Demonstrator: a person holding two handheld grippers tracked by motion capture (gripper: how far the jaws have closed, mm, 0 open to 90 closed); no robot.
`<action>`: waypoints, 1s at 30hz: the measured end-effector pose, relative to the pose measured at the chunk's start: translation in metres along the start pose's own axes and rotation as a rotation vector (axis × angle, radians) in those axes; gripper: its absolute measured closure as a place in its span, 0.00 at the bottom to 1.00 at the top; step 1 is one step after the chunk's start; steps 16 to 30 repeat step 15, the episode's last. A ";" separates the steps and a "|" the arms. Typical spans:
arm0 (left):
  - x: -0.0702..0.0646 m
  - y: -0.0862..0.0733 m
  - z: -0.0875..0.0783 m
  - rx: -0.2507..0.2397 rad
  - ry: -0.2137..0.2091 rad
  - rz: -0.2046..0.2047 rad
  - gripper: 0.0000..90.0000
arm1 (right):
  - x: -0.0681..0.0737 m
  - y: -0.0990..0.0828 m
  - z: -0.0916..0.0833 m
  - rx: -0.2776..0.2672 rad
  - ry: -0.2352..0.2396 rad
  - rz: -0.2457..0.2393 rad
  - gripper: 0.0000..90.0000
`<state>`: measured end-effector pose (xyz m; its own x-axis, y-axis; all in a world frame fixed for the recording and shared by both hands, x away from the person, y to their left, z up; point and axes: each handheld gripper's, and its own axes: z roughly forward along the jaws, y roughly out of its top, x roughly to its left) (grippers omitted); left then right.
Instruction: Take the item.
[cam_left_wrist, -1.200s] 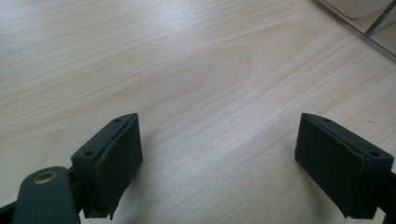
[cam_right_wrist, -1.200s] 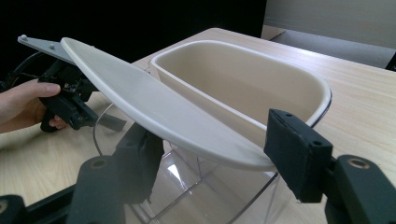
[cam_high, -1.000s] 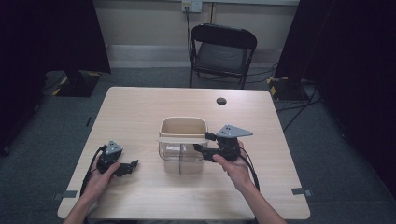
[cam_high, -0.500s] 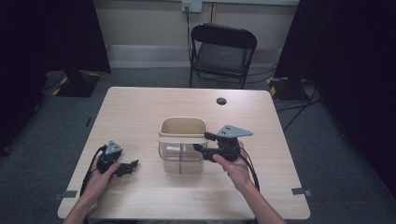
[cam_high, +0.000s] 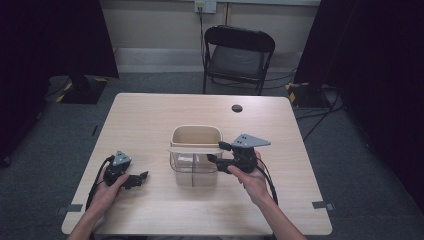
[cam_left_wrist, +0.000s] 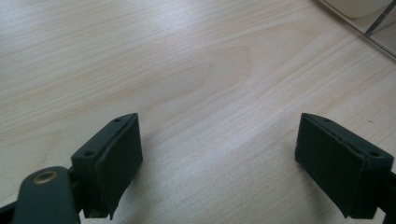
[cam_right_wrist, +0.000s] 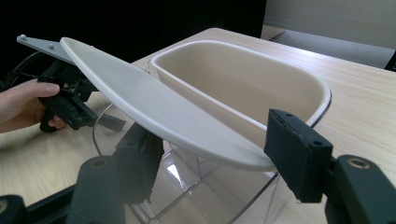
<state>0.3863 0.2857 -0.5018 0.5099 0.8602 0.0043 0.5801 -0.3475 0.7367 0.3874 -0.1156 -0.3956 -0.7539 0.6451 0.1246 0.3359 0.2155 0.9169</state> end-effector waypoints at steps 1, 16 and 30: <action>0.000 0.000 0.000 0.000 0.000 0.001 0.16 | 0.000 0.000 0.000 -0.001 0.002 0.000 0.41; 0.000 0.000 0.000 0.000 0.000 0.000 0.16 | 0.000 0.000 0.000 0.000 -0.002 -0.001 0.41; 0.000 0.000 0.000 0.000 0.000 0.000 0.16 | 0.000 0.000 0.000 0.000 -0.002 -0.001 0.41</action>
